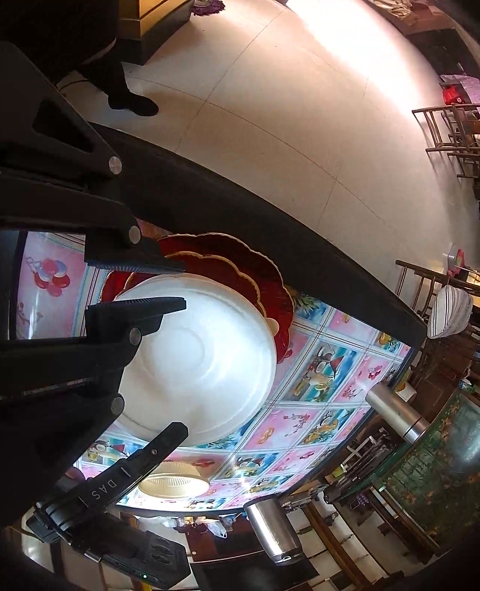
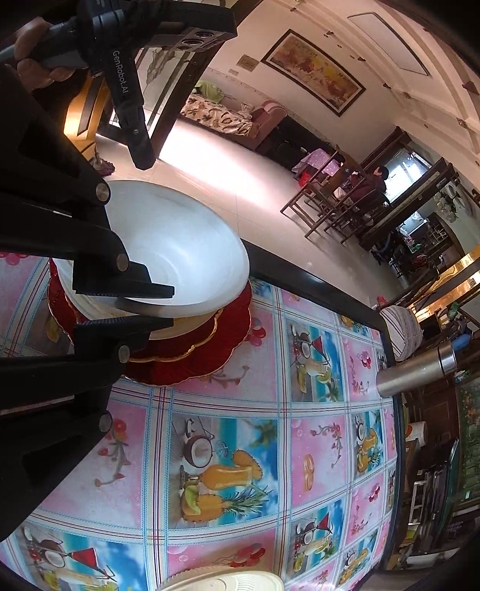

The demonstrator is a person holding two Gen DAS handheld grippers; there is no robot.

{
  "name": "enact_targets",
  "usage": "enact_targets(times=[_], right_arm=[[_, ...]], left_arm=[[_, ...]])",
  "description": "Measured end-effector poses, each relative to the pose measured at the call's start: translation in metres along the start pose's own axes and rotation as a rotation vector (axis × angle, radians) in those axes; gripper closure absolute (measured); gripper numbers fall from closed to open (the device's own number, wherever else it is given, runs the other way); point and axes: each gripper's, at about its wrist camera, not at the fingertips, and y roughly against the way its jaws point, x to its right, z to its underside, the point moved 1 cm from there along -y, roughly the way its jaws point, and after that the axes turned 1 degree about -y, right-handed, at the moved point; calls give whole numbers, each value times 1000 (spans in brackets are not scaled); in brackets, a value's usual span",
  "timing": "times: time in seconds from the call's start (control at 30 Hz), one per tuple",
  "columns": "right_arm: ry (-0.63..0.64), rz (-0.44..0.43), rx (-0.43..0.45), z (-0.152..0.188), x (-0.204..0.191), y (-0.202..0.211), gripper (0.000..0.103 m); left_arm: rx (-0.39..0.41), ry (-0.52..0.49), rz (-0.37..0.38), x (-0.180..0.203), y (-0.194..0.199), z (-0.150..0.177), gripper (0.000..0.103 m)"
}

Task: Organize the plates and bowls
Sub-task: 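Carry the white bowl with the right tool and lower it onto the plate stack, then grasp the beige ribbed paper bowl rim with the right tool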

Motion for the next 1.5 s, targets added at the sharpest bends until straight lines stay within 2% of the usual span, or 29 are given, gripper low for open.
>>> enact_targets(times=[0.27,0.5,0.73,0.8,0.93,1.0,1.07,1.27,1.5], right_arm=[[3,52,26,0,5,9,90],[-24,14,29,0,8,15,92],[-85,-48,-54,7,17,-12,96],[-88,-50,-45,8,19,-11,96],[-78,-65,-62,6,14,-6,87],[-56,-58,-32,4,9,1,71],[-38,-37,2,3,7,11,71],[-53,-15,104,-4,34,54,71],[-98,119,210,-12,116,120,71]], left_arm=[[28,-18,19,6,16,5,93],[24,-44,35,14,15,8,93],[21,-52,45,17,16,9,93],[22,-52,45,17,17,9,93],[22,-50,49,19,16,8,93],[20,-53,52,22,17,8,93],[20,-61,59,26,18,10,93],[15,-151,95,74,17,19,93],[-20,-293,151,167,-13,37,93]])
